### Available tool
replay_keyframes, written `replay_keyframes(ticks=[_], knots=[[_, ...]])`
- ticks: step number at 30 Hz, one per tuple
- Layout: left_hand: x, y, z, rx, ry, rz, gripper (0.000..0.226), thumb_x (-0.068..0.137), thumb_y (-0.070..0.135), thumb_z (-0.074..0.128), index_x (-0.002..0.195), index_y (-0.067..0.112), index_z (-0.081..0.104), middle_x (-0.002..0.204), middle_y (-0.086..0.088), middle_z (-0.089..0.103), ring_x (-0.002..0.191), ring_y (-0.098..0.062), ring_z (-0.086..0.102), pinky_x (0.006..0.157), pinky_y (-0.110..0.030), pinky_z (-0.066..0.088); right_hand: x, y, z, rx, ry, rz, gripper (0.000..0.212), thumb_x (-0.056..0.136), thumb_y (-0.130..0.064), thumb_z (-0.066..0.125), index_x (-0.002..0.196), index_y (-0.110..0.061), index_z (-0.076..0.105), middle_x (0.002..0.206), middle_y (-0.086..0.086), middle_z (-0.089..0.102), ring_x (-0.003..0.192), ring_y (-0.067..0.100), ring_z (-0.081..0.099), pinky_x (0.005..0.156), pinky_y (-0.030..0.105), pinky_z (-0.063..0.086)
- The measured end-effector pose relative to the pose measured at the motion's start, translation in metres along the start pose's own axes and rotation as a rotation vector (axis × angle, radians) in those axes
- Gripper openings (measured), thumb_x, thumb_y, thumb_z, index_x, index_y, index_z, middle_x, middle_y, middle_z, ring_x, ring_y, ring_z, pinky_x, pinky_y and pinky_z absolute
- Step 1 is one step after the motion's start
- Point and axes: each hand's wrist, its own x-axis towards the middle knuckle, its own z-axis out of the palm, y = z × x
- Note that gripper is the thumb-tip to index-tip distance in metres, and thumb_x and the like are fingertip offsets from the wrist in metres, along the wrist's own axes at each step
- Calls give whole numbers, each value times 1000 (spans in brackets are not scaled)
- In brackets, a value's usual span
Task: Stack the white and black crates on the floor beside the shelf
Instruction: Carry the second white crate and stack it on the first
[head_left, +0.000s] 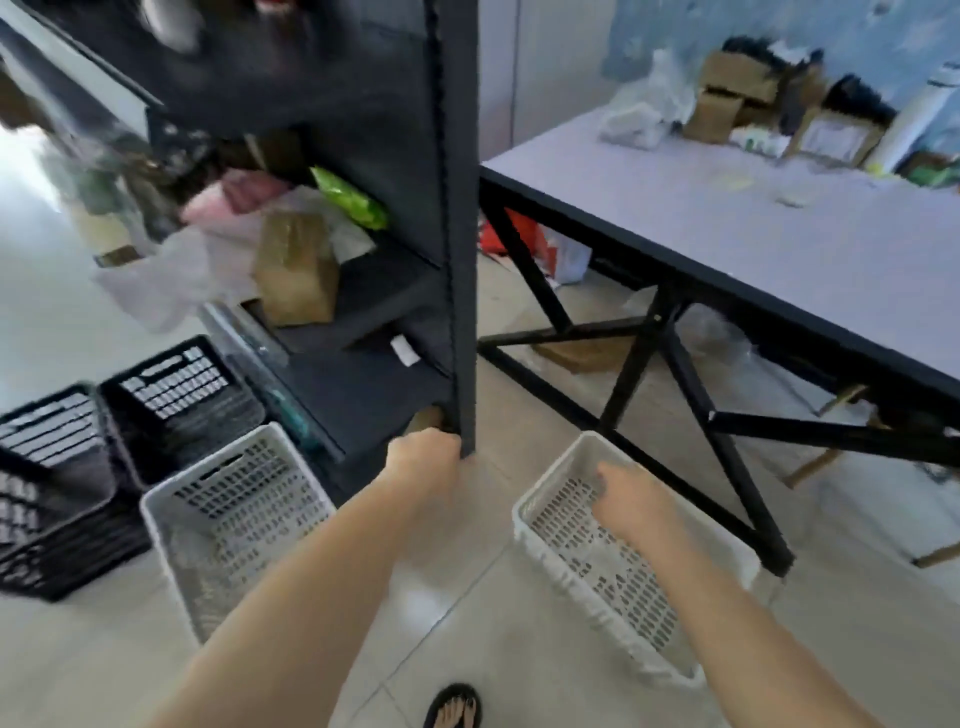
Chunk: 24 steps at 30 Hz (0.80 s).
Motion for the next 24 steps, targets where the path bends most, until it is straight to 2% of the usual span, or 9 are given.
replay_keyframes(ticks=[4, 7, 8, 10, 12, 16, 20, 24], knots=[[-82, -86, -10, -15, -44, -117, 33, 89, 20, 51, 121, 15, 56, 123, -8, 60, 113, -31, 59, 83, -40, 49, -40, -116, -14, -20, 6, -203, 39, 91, -21, 46, 130, -23, 50, 127, 8, 56, 112, 29, 57, 89, 39, 51], [-146, -174, -7, -48, 0, -279, 34, 88, 21, 51, 121, 16, 57, 120, -8, 62, 112, -31, 61, 79, -38, 47, -84, -221, -10, -31, 18, -380, 36, 90, -25, 49, 126, -24, 53, 124, 9, 55, 112, 32, 56, 88, 38, 50], [-159, -189, -7, -61, 8, -298, 34, 89, 21, 51, 121, 15, 58, 116, -8, 63, 108, -30, 62, 76, -38, 47, -92, -241, -8, -34, 21, -406, 34, 89, -24, 50, 124, -24, 53, 123, 10, 54, 111, 32, 56, 85, 37, 49], [-169, -204, -16, -75, 21, -316, 31, 89, 20, 50, 117, 14, 59, 95, -3, 61, 93, -27, 62, 67, -36, 45, -97, -262, -8, -52, 25, -415, 33, 89, -23, 50, 122, -25, 53, 121, 8, 53, 110, 31, 54, 80, 36, 48], [-201, -246, -17, -92, 33, -365, 27, 88, 21, 52, 113, 16, 59, 81, 1, 54, 84, -25, 59, 63, -35, 42, -117, -308, 4, -96, 12, -464, 34, 89, -24, 49, 123, -26, 51, 123, 7, 52, 111, 30, 53, 82, 37, 49], [-253, -341, -7, -98, 47, -405, 34, 90, 23, 53, 123, 16, 56, 115, -6, 62, 103, -29, 62, 69, -36, 45, -161, -401, 26, -120, -1, -501, 38, 90, -27, 50, 127, -28, 48, 127, 5, 51, 114, 29, 52, 86, 40, 49], [-291, -426, 2, -111, 60, -381, 28, 91, 21, 51, 118, 14, 56, 110, -7, 62, 90, -28, 59, 70, -37, 45, -189, -472, 47, -131, -33, -467, 36, 90, -30, 48, 126, -28, 50, 129, 4, 52, 114, 28, 53, 88, 42, 51], [-314, -492, 14, -64, 38, -376, 31, 91, 20, 50, 122, 15, 54, 119, -9, 60, 106, -31, 60, 72, -38, 43, -207, -530, 64, -138, -49, -433, 38, 88, -30, 49, 126, -29, 50, 127, 3, 55, 112, 28, 56, 84, 40, 52]])
